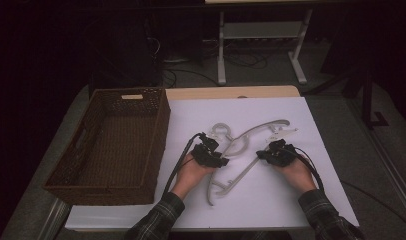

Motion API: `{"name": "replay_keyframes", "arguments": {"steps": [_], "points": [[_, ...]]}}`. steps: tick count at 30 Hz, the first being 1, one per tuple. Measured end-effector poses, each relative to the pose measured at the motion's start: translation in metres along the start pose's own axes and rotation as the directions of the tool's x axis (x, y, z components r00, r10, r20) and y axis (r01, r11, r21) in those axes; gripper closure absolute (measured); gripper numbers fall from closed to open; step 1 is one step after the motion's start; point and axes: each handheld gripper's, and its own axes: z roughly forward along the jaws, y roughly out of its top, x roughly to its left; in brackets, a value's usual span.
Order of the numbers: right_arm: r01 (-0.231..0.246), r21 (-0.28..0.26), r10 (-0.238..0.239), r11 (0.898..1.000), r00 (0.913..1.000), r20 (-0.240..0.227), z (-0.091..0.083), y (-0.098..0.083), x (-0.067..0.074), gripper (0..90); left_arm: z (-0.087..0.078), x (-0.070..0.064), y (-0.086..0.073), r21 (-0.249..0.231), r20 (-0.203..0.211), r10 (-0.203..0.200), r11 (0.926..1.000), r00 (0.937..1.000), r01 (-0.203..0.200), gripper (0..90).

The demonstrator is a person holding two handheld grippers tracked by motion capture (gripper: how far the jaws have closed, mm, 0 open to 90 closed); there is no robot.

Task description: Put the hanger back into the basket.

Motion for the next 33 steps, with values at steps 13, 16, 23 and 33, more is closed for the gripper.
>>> {"name": "replay_keyframes", "arguments": {"steps": [13, 16, 23, 33], "points": [[-0.006, 0.0, 0.006, 1.0, 1.0, 0.001, 0.0, -0.001, 0.0, 90.0, -0.001, 0.004, 0.002, -0.009, 0.038, -0.048, 0.9988, 0.9981, 0.049, 73.5], [-0.01, 0.001, 0.01, 1.0, 1.0, -0.001, -0.001, -0.001, 0.0, 90.0, -0.004, 0.004, 0.003, -0.025, 0.062, -0.062, 0.9976, 0.9961, 0.064, 73.5], [-0.003, 0.016, 0.003, 1.0, 1.0, 0.002, 0.0, -0.003, 0.0, 90.0, -0.012, 0.003, 0.006, -0.075, 0.089, -0.08, 0.9934, 0.9928, 0.087, 75.2], [0.003, -0.03, -0.003, 1.0, 1.0, -0.004, -0.006, 0.0, 0.001, 89.7, -0.022, 0.004, 0.008, -0.107, -0.013, -0.047, 0.9932, 0.9988, 0.045, 82.4]]}}
